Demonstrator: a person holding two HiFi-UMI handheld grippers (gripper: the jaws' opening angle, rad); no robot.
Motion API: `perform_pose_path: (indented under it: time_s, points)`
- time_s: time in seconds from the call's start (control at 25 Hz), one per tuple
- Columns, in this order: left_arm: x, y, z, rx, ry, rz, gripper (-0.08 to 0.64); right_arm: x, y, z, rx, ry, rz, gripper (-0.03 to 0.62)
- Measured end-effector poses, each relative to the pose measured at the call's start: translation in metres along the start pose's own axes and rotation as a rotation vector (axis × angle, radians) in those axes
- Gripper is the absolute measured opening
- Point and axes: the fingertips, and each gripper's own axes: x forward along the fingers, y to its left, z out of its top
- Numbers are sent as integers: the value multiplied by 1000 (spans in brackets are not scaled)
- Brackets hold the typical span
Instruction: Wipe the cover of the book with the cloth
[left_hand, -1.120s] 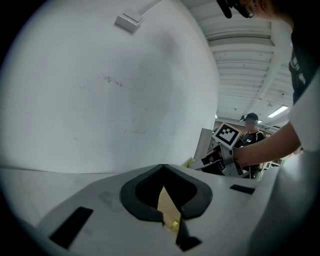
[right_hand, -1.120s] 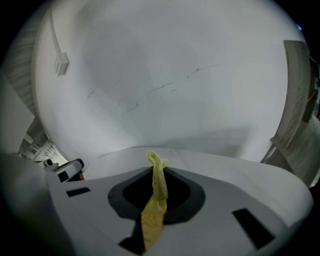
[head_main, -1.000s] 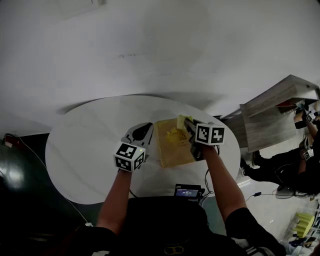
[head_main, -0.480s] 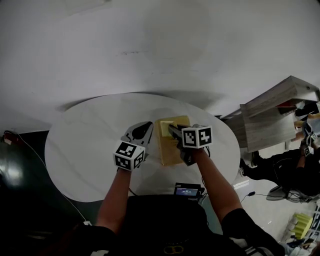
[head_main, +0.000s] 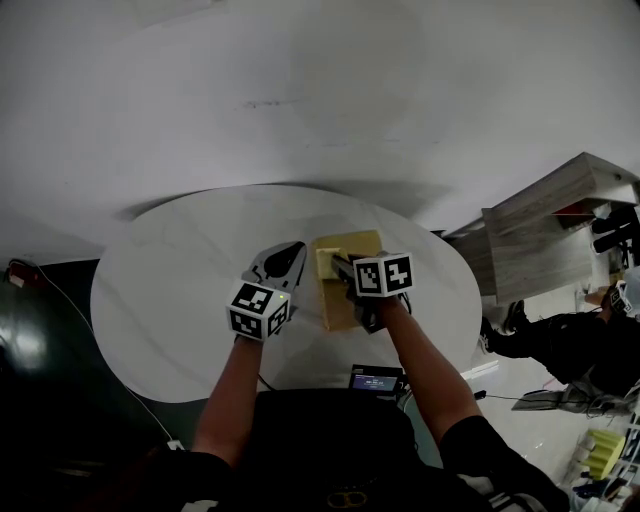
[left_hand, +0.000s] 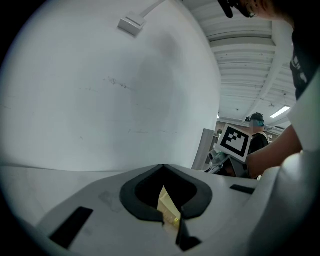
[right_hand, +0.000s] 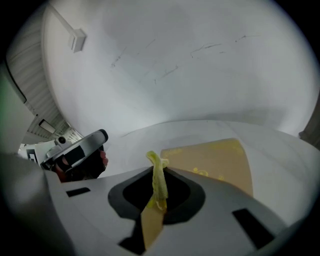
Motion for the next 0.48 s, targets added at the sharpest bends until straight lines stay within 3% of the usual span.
perform_pose_path:
  time_s: [0.48]
  points:
    - [1, -2, 1, 1, -1, 2, 9, 0, -14, -6, 15, 13, -39, 87]
